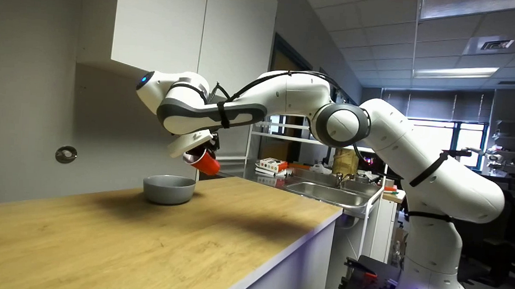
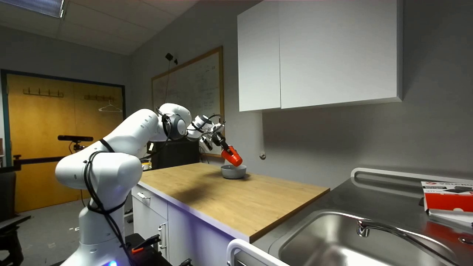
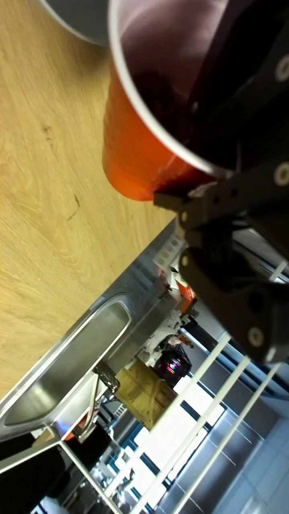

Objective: Pour the contents of the cup into the bowl

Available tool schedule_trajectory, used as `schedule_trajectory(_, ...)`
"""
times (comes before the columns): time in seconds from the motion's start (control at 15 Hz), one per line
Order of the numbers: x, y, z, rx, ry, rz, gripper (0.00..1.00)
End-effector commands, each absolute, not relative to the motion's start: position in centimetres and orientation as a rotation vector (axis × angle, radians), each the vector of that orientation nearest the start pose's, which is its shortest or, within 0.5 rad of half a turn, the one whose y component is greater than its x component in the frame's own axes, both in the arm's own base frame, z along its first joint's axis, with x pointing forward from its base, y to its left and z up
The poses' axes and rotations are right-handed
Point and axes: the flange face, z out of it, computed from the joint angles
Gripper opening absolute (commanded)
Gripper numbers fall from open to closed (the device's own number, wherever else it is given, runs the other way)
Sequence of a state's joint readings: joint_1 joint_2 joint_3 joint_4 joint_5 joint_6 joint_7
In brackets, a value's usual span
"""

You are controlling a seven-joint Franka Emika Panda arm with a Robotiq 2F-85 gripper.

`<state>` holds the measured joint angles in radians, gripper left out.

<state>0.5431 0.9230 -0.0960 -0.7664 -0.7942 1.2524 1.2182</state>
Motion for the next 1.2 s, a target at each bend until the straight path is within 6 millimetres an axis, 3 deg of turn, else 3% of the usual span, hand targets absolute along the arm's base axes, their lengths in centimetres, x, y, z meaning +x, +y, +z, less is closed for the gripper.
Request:
schedule_trajectory(0.0,69.7,26.2,40.9,1.931,-0.869,0.540,0.04)
schedule_trajectory(0.27,70.1,26.5,39.4,1.860,-0.830,0.593,0.04)
schedule_trajectory(0.73,69.6,29.6,36.4,1.709,-0.690,0.728,0.04)
schedule_trajectory(1.13,69.2,31.4,36.7,1.650,-0.632,0.816,0.04)
